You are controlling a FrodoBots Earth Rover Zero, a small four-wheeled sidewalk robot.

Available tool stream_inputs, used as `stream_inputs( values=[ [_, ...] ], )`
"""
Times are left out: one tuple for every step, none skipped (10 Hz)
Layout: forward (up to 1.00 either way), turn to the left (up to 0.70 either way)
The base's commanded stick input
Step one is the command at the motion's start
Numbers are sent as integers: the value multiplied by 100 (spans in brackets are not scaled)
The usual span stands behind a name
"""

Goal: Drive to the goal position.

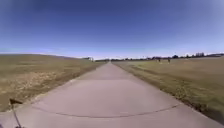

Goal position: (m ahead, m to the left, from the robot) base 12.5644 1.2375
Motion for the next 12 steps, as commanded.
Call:
stream_inputs(
  values=[
    [100, 0],
    [100, 0],
    [100, 0],
    [0, 0],
    [0, 0],
    [0, 0],
    [0, 0],
    [0, 0],
    [0, 0],
    [0, 0],
    [0, 0],
    [0, 0]
  ],
)
